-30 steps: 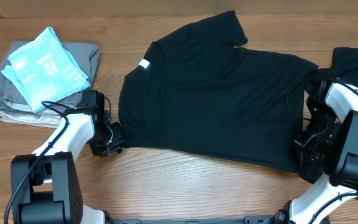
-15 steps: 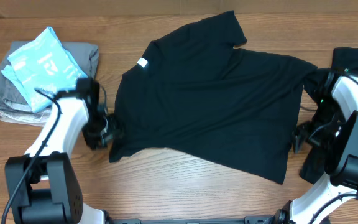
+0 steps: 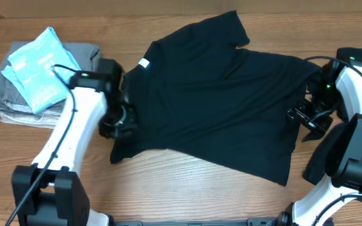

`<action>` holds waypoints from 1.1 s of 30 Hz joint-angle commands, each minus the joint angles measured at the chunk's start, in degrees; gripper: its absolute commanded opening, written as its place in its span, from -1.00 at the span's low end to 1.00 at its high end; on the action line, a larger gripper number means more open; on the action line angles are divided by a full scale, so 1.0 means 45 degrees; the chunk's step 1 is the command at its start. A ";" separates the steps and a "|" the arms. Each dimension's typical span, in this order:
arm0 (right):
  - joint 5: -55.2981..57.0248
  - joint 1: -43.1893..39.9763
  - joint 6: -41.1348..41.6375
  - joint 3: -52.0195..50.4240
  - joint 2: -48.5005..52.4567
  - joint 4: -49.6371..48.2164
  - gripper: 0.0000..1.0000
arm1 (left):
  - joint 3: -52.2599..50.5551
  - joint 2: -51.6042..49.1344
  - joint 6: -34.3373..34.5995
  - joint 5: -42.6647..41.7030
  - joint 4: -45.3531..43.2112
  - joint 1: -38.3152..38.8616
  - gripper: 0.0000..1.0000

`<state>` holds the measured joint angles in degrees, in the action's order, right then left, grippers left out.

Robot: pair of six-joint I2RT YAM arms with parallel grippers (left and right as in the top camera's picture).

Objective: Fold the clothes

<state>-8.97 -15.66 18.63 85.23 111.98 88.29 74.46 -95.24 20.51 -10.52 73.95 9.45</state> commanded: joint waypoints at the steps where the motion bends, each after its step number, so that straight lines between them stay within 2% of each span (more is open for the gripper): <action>1: -0.0267 0.0335 -0.0243 0.0136 -0.0024 -0.0214 0.36 | -0.1069 0.0121 0.0714 0.0743 0.0165 0.1146 -0.91; 5: -0.0267 0.0578 -0.0243 0.0136 -0.0024 -0.0471 0.40 | -0.2739 0.0112 0.1588 0.1151 -0.1054 0.1894 -0.92; 9: -0.0272 0.0719 -0.0238 0.0136 -0.0024 -0.0733 0.44 | -0.3599 0.0112 0.1496 0.2074 -0.2579 0.1987 -0.92; 15: -0.0272 0.0719 -0.0243 0.0136 -0.0024 -0.0806 0.47 | -0.3643 0.0092 0.1137 0.4517 -0.3177 0.1991 -0.89; 19: -0.0267 0.0719 -0.0238 0.0136 -0.0024 -0.0860 0.47 | -0.4031 0.0092 0.0636 0.4381 -0.3920 0.2001 -0.83; 26: -0.0272 0.0719 -0.0238 0.0136 -0.0024 -0.0908 0.47 | -0.4522 0.0092 -0.0131 0.4537 -0.4707 0.2001 -0.48; 33: -0.0272 0.0719 -0.0238 0.0136 -0.0024 -0.0947 0.47 | -0.4522 0.0092 -0.0189 0.4575 -0.4794 0.2001 -0.01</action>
<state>-10.07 -12.67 17.96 85.23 111.98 84.16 54.50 -95.24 20.53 9.06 52.60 18.35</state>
